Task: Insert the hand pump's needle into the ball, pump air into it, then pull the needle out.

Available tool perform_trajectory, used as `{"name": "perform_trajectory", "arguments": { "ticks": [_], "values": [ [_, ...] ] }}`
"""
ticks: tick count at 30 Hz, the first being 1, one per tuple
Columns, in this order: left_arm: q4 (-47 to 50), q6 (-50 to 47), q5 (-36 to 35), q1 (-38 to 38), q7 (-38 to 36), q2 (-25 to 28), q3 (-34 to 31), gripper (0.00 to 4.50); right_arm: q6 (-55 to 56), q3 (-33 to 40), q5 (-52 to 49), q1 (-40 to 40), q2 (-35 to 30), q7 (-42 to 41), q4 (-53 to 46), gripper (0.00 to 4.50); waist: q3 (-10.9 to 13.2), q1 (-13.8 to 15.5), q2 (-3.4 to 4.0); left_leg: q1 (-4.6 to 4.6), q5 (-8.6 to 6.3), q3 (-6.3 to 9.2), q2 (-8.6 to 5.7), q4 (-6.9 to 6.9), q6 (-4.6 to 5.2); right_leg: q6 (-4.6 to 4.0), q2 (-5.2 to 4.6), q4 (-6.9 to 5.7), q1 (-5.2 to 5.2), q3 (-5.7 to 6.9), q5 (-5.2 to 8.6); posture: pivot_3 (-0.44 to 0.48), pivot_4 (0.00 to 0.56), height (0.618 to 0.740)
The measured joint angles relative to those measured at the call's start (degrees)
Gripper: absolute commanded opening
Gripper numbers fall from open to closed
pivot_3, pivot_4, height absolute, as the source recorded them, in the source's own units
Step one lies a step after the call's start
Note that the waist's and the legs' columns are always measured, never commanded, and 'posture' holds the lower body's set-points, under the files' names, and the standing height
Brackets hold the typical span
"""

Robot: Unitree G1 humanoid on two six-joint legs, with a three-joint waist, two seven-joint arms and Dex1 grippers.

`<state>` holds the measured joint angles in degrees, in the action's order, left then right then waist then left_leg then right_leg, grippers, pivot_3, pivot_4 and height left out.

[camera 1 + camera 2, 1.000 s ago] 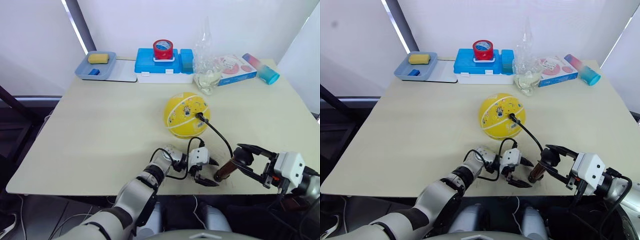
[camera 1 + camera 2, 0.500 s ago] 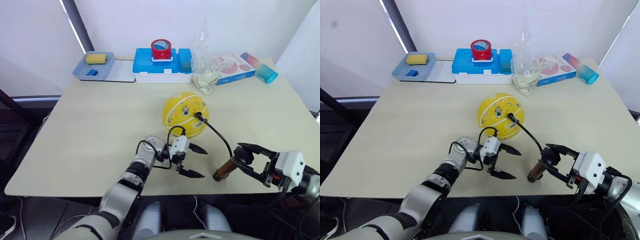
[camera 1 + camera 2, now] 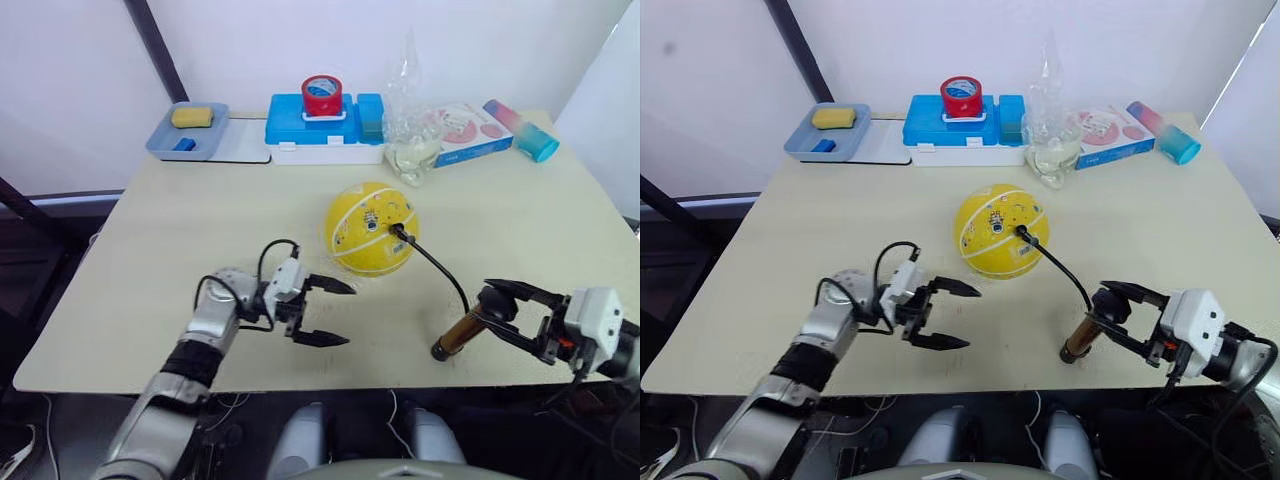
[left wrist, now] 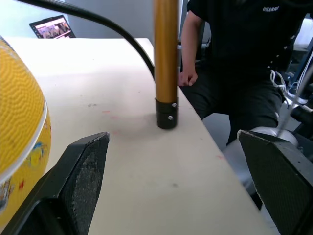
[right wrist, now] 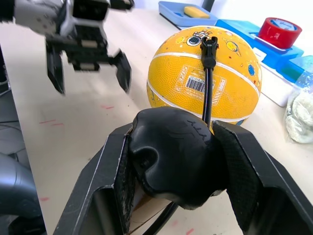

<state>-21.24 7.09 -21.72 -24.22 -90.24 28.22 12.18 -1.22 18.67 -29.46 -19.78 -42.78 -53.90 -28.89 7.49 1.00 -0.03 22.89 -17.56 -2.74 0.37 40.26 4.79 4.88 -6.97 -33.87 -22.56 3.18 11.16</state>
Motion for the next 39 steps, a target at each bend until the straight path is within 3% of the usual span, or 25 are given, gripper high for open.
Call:
{"name": "perform_trajectory", "arguments": {
  "ticks": [9, 16, 28, 39],
  "values": [
    [11.77, -7.99, -5.55, 3.06, 0.14, 5.71, -3.45, 4.5, -2.38, 6.76, -1.2, 2.47, -3.89, -2.26, 2.58, 1.9, 0.28, -0.15, 0.3, 0.01, 0.03, -0.04, -0.03, -0.01, -0.05, 0.0, 0.13, -0.01, -0.01, -0.02, 0.0, 0.0, 0.15, 0.737],
    [18.13, -12.5, -7.84, 5.36, 0.84, 9.03, -5.72, 4.5, 3.5, 5.86, 7.31, 9.78, -7.46, -3.52, 8.89, 1.9, 0.36, -0.06, 0.37, -0.01, 0.09, -0.04, -0.02, -0.01, -0.13, 0.01, 0.25, -0.02, -0.02, -0.03, 0.01, 0.0, 0.15, 0.737],
    [22.64, -15.78, -9.46, 7.7, 3.2, 10.47, -8.15, 4.5, 20.19, -6.27, 20.58, 19.8, -13.2, -9.05, 18.82, 1.9, 0.52, -0.2, 0.36, -0.01, 0.18, -0.09, -0.02, -0.02, -0.28, 0.03, 0.33, -0.04, -0.02, -0.05, 0.01, 0.0, 0.15, 0.737],
    [23.4, -16.5, -9.85, 8.69, 3.74, 10.91, -9.67, 4.5, 27.53, -24.93, 24.14, 37.53, -19.7, -25.22, 21.31, 1.9, 0.59, -0.3, 0.35, -0.05, 0.22, -0.09, 0.01, -0.02, -0.34, 0.02, 0.35, -0.05, -0.01, -0.06, 0.01, 0.0, 0.15, 0.737]
  ]
}}
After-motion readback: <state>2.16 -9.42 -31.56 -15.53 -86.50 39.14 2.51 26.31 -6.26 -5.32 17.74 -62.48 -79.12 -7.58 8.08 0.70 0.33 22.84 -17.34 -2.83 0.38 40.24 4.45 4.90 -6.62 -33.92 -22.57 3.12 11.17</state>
